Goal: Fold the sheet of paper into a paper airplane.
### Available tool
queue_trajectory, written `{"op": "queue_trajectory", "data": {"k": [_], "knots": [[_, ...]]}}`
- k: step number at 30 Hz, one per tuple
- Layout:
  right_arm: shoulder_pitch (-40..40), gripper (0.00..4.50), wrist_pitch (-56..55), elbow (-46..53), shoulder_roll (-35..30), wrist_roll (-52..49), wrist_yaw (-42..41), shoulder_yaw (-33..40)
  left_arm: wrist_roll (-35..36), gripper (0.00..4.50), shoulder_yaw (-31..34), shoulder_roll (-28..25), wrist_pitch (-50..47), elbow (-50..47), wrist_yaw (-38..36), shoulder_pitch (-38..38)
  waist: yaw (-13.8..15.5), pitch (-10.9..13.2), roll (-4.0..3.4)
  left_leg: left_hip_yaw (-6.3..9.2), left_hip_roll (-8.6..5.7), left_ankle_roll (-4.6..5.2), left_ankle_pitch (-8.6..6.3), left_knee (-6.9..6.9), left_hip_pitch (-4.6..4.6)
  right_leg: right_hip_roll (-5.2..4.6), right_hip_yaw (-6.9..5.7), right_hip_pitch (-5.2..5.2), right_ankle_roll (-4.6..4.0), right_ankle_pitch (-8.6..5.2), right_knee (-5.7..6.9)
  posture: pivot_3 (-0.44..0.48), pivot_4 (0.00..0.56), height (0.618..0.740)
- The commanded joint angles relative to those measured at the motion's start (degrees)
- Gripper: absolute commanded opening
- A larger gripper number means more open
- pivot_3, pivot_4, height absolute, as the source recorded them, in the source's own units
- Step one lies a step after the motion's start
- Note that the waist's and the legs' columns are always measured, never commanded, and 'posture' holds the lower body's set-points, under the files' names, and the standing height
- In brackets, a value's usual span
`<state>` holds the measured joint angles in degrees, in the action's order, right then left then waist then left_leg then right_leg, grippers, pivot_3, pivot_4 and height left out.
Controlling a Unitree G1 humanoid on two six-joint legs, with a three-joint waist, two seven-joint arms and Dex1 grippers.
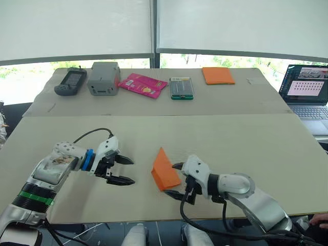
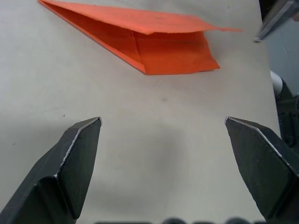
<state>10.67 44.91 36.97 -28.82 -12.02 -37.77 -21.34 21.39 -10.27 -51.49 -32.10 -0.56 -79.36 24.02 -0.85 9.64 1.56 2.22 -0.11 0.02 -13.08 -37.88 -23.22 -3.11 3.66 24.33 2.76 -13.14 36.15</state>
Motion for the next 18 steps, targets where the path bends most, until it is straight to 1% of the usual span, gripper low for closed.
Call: {"op": "queue_trajectory", "data": {"k": [1, 6, 7, 9, 12, 15, 16, 18], "knots": [[0.9, 4.44, 2.6, 2.1, 2.3, 2.0, 5.2, -1.1, 0.5, 4.5, 0.7, -0.8, -0.4, -2.7, -0.3, -0.9, -0.1, 0.0, 0.0, 0.01, 0.0, 0.0, 0.0, 0.0, 0.0, 0.01, 0.0, 0.01, -0.16, 0.09, 0.04, 0.0, 0.15, 0.74], [1.9, 4.44, 4.6, 2.1, 2.7, 2.6, 7.0, -1.7, 0.6, 4.5, 1.0, -0.4, -1.4, -3.6, 0.4, -0.6, -0.2, 0.0, 0.01, -0.02, -0.02, 0.0, 0.0, 0.0, -0.03, 0.02, 0.01, 0.03, -0.23, 0.13, 0.04, 0.0, 0.15, 0.74], [2.3, 4.21, 4.7, 2.0, 2.8, 2.7, 7.5, -1.5, 0.4, 4.5, 1.1, -0.2, -1.1, -3.5, 0.7, -0.5, -0.2, 0.0, 0.01, -0.02, -0.02, 0.0, 0.0, 0.0, -0.02, 0.02, 0.01, 0.02, -0.23, 0.13, 0.04, 0.0, 0.15, 0.74], [2.8, 3.61, 4.7, 2.0, 2.4, 2.8, 7.6, -1.2, 0.2, 4.5, 1.3, 0.2, -0.7, -3.2, 1.2, -0.3, -0.2, 0.0, 0.01, -0.02, -0.01, 0.01, 0.0, 0.0, 0.0, 0.04, 0.01, 0.02, -0.22, 0.13, 0.05, 0.0, 0.15, 0.74], [4.3, 2.58, 3.2, 1.6, 0.0, 3.5, 5.9, -1.6, -0.2, 4.5, 2.4, 0.7, 2.4, -2.4, 1.8, -0.4, -0.2, 0.0, 0.01, -0.02, -0.02, 0.0, 0.0, 0.0, 0.0, 0.06, 0.01, 0.02, -0.23, 0.14, 0.05, 0.0, 0.15, 0.74], [7.1, 1.49, -1.6, -0.9, -4.6, 4.9, 1.9, -2.2, 0.5, 4.5, 3.8, 0.8, 2.6, -2.2, 2.5, -0.6, -0.2, 0.0, 0.01, -0.05, -0.02, 0.01, 0.01, -0.01, 0.01, 0.04, 0.02, 0.01, -0.23, 0.14, 0.05, 0.0, 0.15, 0.74], [7.6, 1.2, -2.8, -1.6, -5.4, 4.9, 0.9, -2.1, 0.6, 4.5, 4.1, 1.0, 2.8, -2.2, 2.8, -0.7, -0.2, 0.0, 0.01, -0.06, -0.02, 0.01, 0.01, -0.01, 0.01, 0.05, 0.02, 0.0, -0.23, 0.14, 0.04, 0.0, 0.15, 0.74], [10.0, 0.45, -7.0, -4.6, -7.2, 4.2, -3.0, -1.3, 0.8, 4.5, 5.3, 1.3, 2.5, -2.2, 3.8, -1.2, -0.2, 0.0, 0.01, -0.07, -0.02, 0.01, 0.0, -0.02, 0.04, 0.07, 0.01, -0.01, -0.23, 0.14, 0.05, 0.0, 0.15, 0.74]]}}
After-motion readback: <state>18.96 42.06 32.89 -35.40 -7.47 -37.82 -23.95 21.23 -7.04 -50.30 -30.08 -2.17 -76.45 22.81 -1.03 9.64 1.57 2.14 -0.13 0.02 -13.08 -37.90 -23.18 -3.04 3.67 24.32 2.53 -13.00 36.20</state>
